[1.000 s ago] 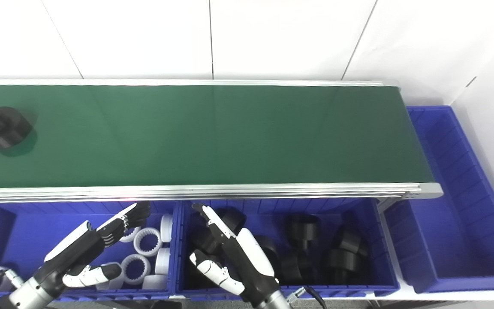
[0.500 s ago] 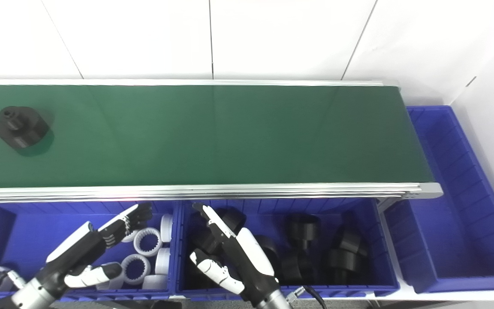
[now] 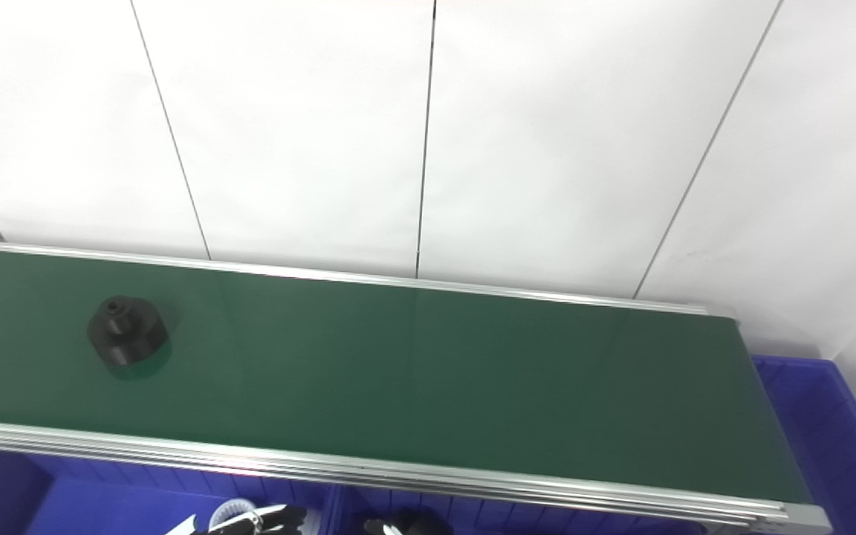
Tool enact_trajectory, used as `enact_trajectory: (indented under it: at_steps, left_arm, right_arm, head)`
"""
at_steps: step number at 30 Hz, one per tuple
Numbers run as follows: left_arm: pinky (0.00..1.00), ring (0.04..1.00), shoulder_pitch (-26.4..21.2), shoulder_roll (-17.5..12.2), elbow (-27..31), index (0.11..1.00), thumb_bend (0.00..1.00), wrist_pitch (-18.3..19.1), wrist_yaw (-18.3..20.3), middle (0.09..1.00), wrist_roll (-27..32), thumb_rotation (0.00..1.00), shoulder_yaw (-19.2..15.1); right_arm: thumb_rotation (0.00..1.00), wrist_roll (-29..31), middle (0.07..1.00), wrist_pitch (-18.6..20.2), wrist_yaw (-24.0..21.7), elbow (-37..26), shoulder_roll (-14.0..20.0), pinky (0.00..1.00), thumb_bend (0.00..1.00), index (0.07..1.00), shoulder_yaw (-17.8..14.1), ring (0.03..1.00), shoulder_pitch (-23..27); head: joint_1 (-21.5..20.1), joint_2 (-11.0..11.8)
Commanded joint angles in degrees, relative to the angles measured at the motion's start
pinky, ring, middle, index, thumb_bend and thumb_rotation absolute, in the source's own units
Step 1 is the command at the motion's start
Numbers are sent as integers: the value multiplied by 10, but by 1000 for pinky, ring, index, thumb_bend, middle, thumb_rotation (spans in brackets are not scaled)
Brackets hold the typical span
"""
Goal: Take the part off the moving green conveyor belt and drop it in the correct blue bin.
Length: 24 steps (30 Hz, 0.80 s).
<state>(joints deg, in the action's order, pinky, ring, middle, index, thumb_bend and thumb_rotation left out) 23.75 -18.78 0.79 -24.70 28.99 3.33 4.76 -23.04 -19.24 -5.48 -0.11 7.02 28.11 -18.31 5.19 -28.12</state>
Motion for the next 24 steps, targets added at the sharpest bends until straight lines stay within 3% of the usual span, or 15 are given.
enact_trajectory:
  at_steps: [1,6,8,9,10,11,12,15,21,24]
  left_arm:
    - [774,858,-2,-3,8,886,512,-22,-2,906,3,597,-4]
    - [785,867,-7,-4,9,888,513,-22,-4,911,-1,604,-4]
    - [787,871,-11,-5,9,890,513,-22,-4,913,-3,611,-4]
    - [787,872,-13,-5,7,892,510,-22,-4,914,-3,611,-4]
    - [787,873,-15,-5,6,893,510,-22,-3,915,-3,610,-4]
    - [787,873,-16,-5,5,893,510,-22,-2,915,-2,610,-4]
    - [789,875,-18,-5,4,894,507,-22,-2,915,-1,605,-4]
    - [791,876,-22,-5,4,894,507,-22,-2,916,-2,607,-3]
    - [795,877,-29,-4,8,893,500,-22,-1,917,0,590,-1]
    - [799,880,-30,-4,10,892,498,-22,-2,917,-3,589,1]
  right_arm:
    - [913,4,953,-35,8,-12,-6,806,402,932,-1,912,5]
    - [907,3,966,-24,2,-47,-1,808,403,938,-9,920,19]
    - [848,-1,954,-17,2,-76,-2,816,411,931,-21,917,36]
    - [727,-3,933,-9,1,-94,-3,803,467,913,-30,897,48]
    - [687,-4,926,-3,0,-104,-5,799,487,906,-35,890,55]
    - [681,-6,925,8,0,-130,-9,798,490,905,-48,889,74]
    - [580,-7,891,15,-1,-146,-12,739,565,881,-56,848,85]
    - [450,-22,859,38,0,-174,-27,691,646,856,-82,814,149]
    - [353,-79,845,104,-20,-178,-43,745,740,847,-107,819,264]
    - [301,-80,847,133,-30,-165,-51,752,769,843,-114,824,306]
  head:
    - [0,-1]
    - [-1,-5]
    - [-3,-6]
    - [-4,-5]
    - [-4,-5]
    - [-5,-5]
    - [-5,-4]
    - [-5,-2]
    - [-3,-1]
    - [-1,0]
